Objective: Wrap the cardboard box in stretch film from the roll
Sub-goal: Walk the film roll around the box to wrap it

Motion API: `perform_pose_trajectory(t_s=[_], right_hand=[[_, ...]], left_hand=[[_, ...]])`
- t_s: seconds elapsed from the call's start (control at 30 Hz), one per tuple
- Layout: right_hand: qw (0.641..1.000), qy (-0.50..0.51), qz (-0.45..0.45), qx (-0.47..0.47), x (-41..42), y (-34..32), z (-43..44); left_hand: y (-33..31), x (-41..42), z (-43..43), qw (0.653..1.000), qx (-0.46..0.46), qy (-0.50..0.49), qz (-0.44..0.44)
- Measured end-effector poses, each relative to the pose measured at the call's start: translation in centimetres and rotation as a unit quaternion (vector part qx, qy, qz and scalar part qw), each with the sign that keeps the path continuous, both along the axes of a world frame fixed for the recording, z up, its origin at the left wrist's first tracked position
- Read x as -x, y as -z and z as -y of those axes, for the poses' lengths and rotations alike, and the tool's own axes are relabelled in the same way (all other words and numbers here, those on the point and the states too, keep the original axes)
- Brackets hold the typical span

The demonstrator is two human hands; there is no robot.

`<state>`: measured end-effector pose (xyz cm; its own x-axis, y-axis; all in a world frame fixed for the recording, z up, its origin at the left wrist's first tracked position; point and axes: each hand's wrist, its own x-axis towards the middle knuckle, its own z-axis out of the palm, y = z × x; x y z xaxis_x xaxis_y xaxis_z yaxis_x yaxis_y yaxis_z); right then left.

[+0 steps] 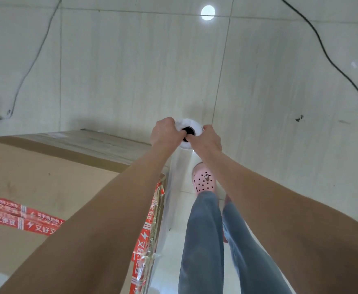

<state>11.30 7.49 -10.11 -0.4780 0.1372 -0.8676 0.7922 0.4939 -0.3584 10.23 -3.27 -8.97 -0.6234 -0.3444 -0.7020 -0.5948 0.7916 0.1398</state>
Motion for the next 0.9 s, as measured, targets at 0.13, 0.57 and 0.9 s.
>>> perform_pose_trajectory(t_s=[0.13,0.57,0.9], right_hand=[[0.997,0.066,0.025,0.029,0.4,0.4,0.3],[0.995,-0.067,-0.065,-0.023,4.8,-0.1,2.7],[1.000,-0.018,-0.009,0.020,6.6,0.4,7.8]], left_hand=[[0.4,0.1,-0.1,0.999,-0.003,0.051,-0.001],[0.7,4.2,2.5,0.998,-0.017,0.065,-0.003],[0.7,4.5,7.6,0.994,-0.044,-0.097,0.013]])
